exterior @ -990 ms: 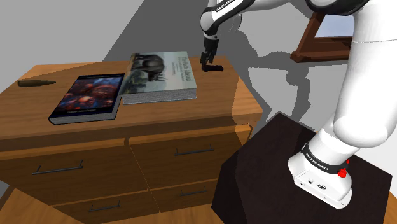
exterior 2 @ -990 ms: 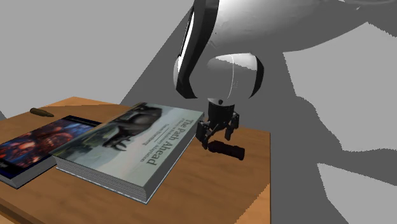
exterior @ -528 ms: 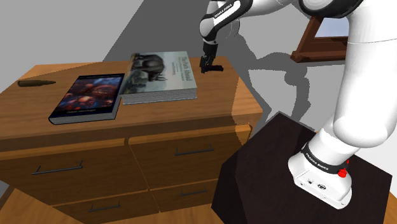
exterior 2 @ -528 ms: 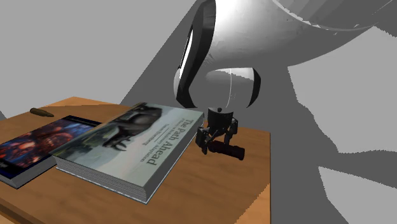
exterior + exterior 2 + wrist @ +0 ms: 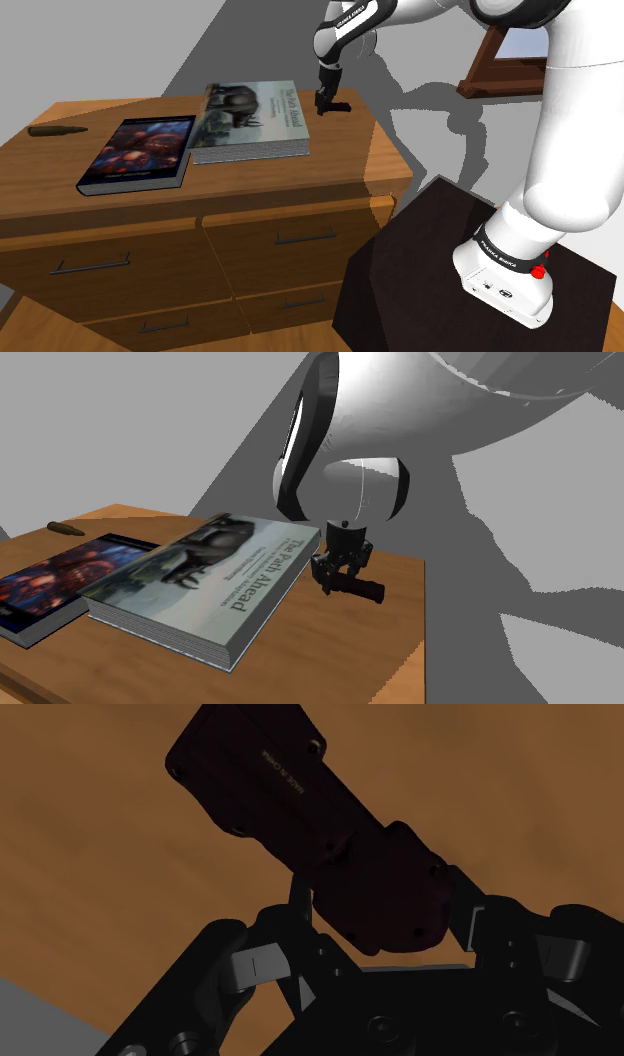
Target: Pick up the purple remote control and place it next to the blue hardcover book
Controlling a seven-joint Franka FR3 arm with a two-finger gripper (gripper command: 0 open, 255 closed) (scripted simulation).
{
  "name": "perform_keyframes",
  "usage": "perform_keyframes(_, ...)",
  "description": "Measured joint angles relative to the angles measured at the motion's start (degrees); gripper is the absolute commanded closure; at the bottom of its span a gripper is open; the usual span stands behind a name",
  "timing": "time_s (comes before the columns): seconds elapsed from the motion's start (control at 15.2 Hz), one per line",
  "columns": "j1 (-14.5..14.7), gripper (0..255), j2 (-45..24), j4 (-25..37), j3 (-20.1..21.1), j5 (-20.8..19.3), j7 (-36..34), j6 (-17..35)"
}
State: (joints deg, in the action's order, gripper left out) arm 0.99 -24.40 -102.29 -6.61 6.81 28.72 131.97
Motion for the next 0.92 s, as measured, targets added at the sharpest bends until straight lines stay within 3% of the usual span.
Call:
perform_keyframes(0.4, 0.0, 255, 0.1, -0.1, 0.0, 0.0, 0.0, 0.1)
perform_keyframes(0.92, 0.2, 255, 2.4, 1.8, -0.3, -0.6, -0.6, -4.3)
